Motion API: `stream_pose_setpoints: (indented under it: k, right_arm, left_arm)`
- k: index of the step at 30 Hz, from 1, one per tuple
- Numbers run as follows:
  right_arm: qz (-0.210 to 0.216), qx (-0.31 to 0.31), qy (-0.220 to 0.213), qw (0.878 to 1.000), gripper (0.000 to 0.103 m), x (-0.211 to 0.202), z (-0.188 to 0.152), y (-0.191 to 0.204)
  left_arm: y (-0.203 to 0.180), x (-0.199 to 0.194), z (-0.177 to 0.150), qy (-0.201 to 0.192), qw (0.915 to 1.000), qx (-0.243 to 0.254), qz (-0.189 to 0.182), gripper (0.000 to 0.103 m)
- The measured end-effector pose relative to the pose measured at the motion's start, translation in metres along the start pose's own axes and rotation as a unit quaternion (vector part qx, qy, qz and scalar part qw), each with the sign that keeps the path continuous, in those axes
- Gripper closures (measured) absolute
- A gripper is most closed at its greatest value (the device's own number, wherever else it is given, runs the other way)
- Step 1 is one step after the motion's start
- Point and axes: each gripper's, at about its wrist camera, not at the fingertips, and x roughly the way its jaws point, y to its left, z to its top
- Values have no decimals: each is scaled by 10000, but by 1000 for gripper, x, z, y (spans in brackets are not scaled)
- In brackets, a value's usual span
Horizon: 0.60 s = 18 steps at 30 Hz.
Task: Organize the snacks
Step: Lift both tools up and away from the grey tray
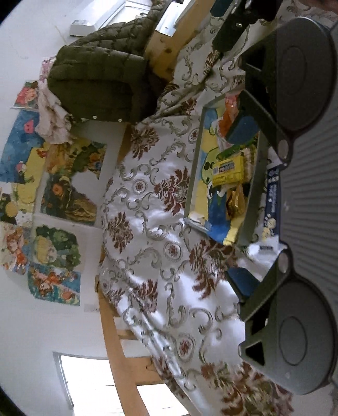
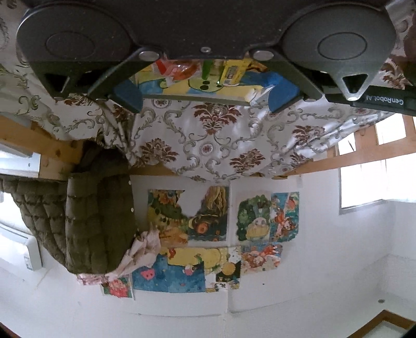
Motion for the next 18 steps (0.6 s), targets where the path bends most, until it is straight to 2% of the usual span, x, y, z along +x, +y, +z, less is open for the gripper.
stream_pose_setpoints:
  k: [11, 18]
  right_arm:
    - [-136, -31, 203, 9997, 1, -74, -16, 43]
    - [-218, 27, 461, 9987, 1, -111, -24, 73]
  left_arm:
    - [41, -74, -22, -98, 9999, 48, 97, 0]
    - [60, -108, -41, -131, 9976, 675, 97, 0]
